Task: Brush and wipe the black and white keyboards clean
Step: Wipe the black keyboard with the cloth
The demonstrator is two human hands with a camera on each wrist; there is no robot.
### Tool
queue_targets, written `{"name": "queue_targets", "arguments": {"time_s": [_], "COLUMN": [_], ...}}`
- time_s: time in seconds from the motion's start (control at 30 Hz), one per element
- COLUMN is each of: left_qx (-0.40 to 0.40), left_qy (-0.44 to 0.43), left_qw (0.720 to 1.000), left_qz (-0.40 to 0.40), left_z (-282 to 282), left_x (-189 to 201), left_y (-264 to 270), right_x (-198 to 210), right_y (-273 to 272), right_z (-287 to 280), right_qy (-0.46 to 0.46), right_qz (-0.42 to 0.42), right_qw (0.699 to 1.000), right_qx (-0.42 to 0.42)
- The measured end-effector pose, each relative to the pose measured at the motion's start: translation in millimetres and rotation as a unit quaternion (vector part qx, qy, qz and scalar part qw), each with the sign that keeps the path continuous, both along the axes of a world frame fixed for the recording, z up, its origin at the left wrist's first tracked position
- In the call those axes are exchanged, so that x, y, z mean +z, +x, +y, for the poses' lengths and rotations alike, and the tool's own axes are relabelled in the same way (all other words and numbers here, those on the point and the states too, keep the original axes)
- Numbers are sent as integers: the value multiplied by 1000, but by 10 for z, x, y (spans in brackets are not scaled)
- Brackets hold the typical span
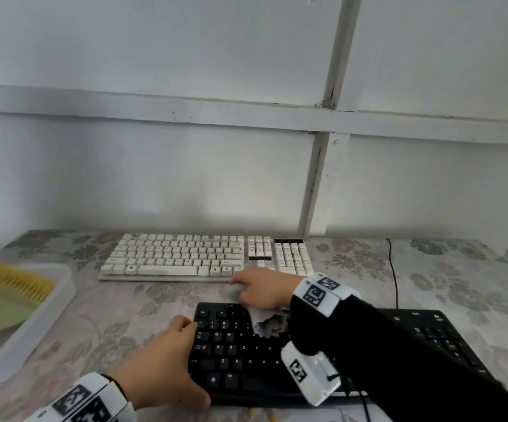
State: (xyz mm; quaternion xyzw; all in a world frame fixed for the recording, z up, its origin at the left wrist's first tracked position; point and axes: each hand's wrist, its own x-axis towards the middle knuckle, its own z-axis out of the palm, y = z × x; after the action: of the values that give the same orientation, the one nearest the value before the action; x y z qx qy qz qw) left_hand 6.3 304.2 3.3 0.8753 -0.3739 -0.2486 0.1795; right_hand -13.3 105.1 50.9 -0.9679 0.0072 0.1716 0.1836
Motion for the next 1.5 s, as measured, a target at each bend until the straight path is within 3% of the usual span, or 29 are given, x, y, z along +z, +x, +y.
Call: {"name": "queue_targets", "arguments": {"time_s": [0.17, 0.37, 0.77, 1.03, 1.2, 1.37, 1.5], "left_qx": [-2, 2, 21, 25, 29, 17, 10], "left_qy": [3, -22, 14, -17, -9, -32, -2], "left_qw": [1000, 1000, 999, 999, 999, 998, 1000], "left_qz": [-17, -20, 24, 27, 34, 47, 23], "left_z": [-7, -34, -71, -47, -51, -47, -48], "left_x": [-12, -26, -77, -90, -56, 11, 16], "left_y": [-10, -31, 28, 22, -3, -33, -66], "right_x": [-221, -202, -209, -133, 5, 99, 189], "right_y": [283, 176, -621, -1076, -1232, -1134, -881], "right_z": [400, 167, -1036, -1764, -2035, -2015, -1632], "right_qy": [-124, -173, -101, -142, -231, -187, -125], "right_qz": [3, 35, 87, 111, 55, -51, -83], "right_qw": [988, 980, 987, 972, 957, 964, 976], "right_qx": [90, 96, -91, -153, -167, -182, -159]}}
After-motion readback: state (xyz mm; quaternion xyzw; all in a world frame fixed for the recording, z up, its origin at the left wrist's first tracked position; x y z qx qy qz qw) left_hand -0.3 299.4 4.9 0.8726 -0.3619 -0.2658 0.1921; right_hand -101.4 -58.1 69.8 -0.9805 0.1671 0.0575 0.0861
